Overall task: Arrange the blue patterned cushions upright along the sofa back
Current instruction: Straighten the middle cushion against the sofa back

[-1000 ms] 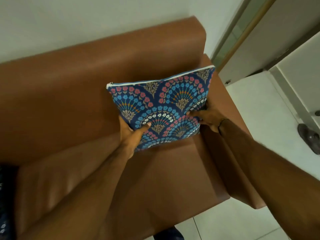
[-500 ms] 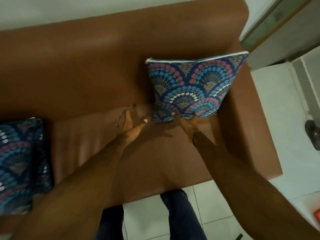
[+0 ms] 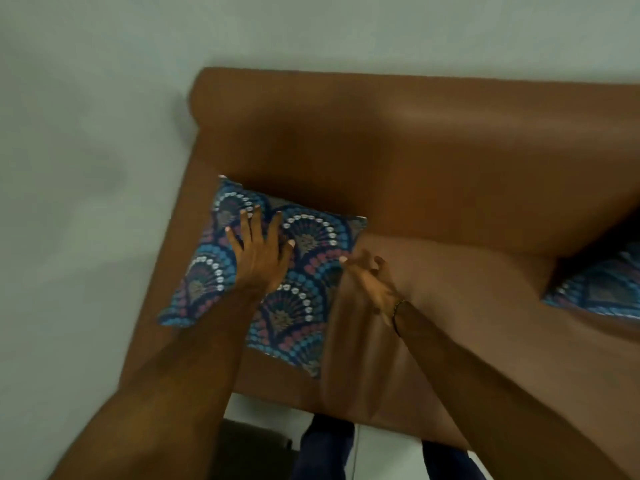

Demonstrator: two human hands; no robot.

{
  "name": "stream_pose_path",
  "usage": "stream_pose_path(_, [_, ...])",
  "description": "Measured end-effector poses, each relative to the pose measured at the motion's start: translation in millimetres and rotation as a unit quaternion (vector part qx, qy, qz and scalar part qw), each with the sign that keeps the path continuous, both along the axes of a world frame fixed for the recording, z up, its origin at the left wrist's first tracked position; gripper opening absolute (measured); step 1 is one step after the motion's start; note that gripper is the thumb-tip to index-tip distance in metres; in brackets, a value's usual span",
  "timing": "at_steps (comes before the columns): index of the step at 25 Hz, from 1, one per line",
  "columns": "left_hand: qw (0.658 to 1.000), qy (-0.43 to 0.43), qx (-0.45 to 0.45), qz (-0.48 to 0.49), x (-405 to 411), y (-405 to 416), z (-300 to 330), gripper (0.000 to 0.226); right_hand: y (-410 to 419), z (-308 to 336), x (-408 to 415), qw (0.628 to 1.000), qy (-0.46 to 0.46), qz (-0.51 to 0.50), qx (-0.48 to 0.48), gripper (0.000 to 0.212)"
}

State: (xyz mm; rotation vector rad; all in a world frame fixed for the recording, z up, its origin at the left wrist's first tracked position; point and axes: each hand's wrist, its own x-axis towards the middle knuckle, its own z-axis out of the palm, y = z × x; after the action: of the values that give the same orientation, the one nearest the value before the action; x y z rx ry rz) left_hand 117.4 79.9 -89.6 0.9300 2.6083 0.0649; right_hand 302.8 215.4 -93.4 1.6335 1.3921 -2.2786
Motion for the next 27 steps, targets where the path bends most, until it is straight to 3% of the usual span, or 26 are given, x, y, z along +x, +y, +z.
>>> stream_pose_path(2, [0.997,-0.035,0.020,0.068,-34.9,-34.9,-3.0,0.072,-28.8,-5.7,-32.1,0.999,0.009,0.032,-0.042,0.044])
stream_pose_path(5, [0.972,-0.130,0.085,0.175,-76.1,-66.2,-17.3,0.086,-55.5,-14.2,-69.9,0.993,-0.034,0.062,-0.091,0.067])
stream_pose_path(8, [0.918,-0.223,0.167,0.283,-93.2,-64.7,-19.0,0.109,-51.0,-21.1,-65.9,0.994,-0.029,0.052,-0.089,0.061])
stream_pose_path(11, [0.856,-0.297,0.227,0.358,-97.4,-58.5,-4.8,0.106,-45.8,-11.1,-54.2,0.992,-0.024,0.091,-0.087,0.054])
stream_pose_path(14, [0.848,-0.307,0.251,0.351,-75.3,-43.6,13.3,0.083,-24.4,-2.0,-22.5,0.996,0.000,0.065,-0.059,0.061])
stream_pose_path(20, [0.860,-0.337,0.301,0.237,33.0,47.1,21.6,0.100,89.3,0.4,112.2,0.999,0.020,-0.014,0.031,0.058])
stream_pose_path(27, [0.843,-0.378,0.331,0.192,139.8,157.4,-38.4,0.084,212.3,-31.3,219.8,0.980,-0.031,-0.061,0.185,0.073])
